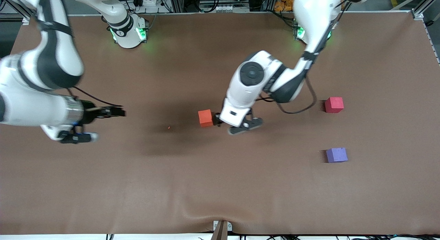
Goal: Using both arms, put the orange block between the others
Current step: 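Carry the orange cube to mid-table while the left gripper reaches toward it, then grasp the orange cube with the left gripper and open the right gripper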
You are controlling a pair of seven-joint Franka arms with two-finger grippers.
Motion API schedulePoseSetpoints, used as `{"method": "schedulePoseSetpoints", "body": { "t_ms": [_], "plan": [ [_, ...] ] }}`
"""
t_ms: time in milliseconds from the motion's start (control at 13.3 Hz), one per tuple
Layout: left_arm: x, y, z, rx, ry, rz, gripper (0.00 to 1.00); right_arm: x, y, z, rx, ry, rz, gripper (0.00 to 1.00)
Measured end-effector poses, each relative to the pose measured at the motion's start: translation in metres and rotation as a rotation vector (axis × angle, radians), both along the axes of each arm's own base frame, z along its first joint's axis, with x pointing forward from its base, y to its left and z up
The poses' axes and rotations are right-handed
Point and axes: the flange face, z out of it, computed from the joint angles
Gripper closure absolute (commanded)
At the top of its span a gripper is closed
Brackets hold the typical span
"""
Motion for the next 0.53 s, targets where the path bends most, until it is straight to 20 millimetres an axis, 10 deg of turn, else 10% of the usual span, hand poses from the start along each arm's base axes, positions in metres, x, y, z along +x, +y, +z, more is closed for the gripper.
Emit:
{"method": "schedulePoseSetpoints", "body": {
  "t_ms": [525],
  "plan": [
    [-0.033,-0.048,-0.068,0.054,-0.096,-0.005,0.00,-0.035,-0.071,0.085,-0.187,-0.098,0.116,0.00]
  ]
}}
